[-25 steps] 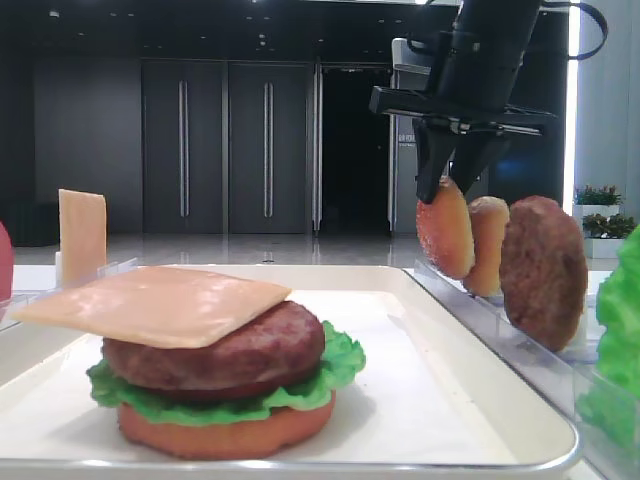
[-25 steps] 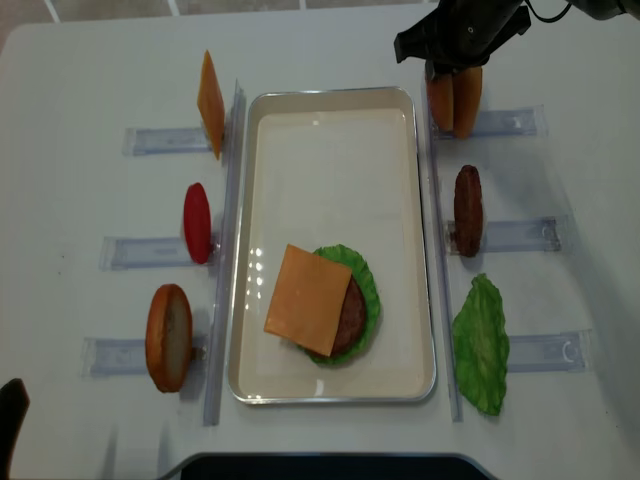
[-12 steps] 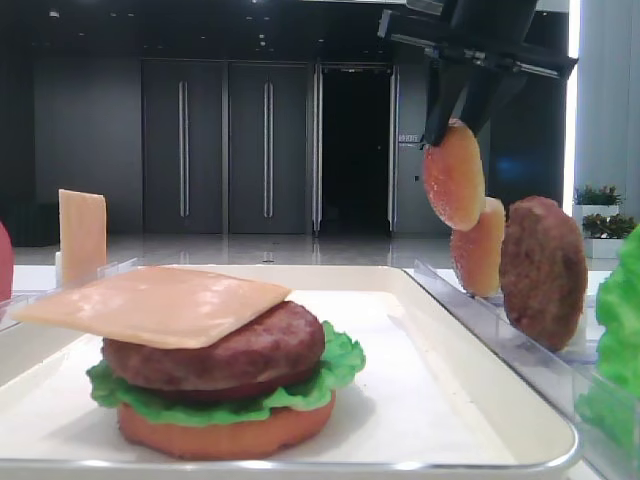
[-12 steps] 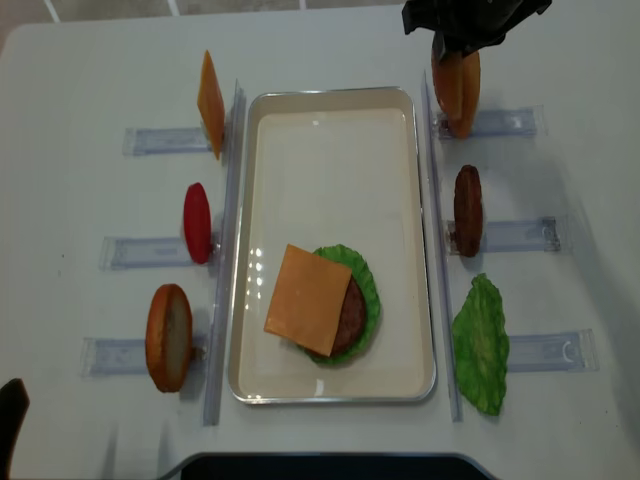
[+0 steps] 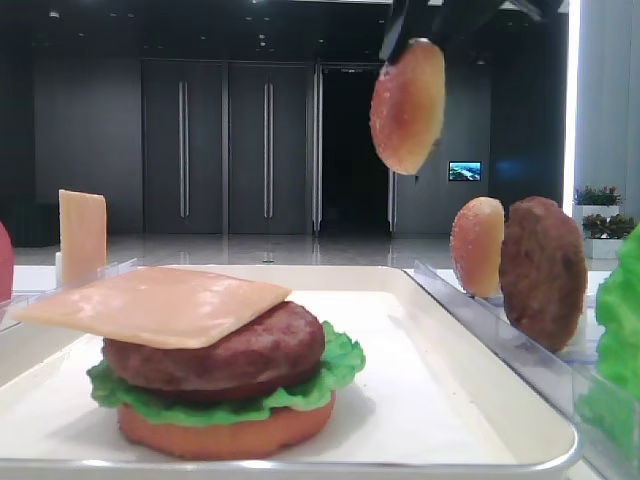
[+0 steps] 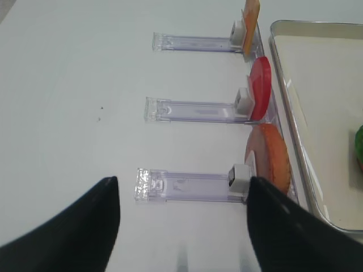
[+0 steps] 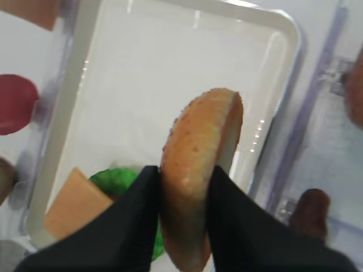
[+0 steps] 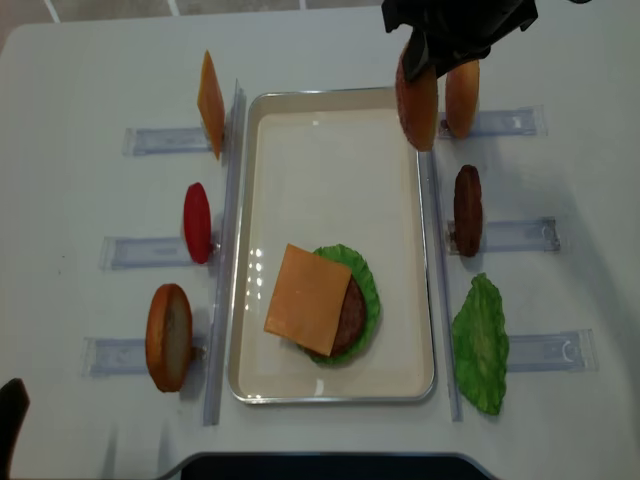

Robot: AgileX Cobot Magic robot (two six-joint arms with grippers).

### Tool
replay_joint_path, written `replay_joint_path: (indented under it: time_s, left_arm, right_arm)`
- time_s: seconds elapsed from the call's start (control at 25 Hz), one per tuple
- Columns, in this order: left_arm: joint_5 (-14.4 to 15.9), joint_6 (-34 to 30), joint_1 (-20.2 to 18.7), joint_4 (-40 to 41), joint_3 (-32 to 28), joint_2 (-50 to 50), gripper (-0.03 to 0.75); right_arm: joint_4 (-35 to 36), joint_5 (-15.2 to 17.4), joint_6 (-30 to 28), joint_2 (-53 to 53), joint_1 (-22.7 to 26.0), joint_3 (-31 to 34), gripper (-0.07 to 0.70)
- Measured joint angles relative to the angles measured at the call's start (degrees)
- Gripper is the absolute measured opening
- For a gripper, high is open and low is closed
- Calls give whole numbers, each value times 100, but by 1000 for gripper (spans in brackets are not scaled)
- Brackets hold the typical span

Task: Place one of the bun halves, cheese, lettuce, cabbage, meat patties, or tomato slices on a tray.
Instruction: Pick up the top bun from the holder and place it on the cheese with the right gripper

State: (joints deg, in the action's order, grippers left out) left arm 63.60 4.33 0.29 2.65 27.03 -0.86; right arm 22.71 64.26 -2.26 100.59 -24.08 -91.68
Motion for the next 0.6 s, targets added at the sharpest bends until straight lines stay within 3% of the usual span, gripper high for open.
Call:
replay_joint_path:
  time_s: [0.2,0.6]
  left_arm:
    - [0,0,0,0,0,0,535]
    - [0,0,0,0,0,0,535]
  right_arm:
    - [863,-168,-480,-448,-110,654,215]
    - [3059,-1107,-2152,-1392,-459,2713,215]
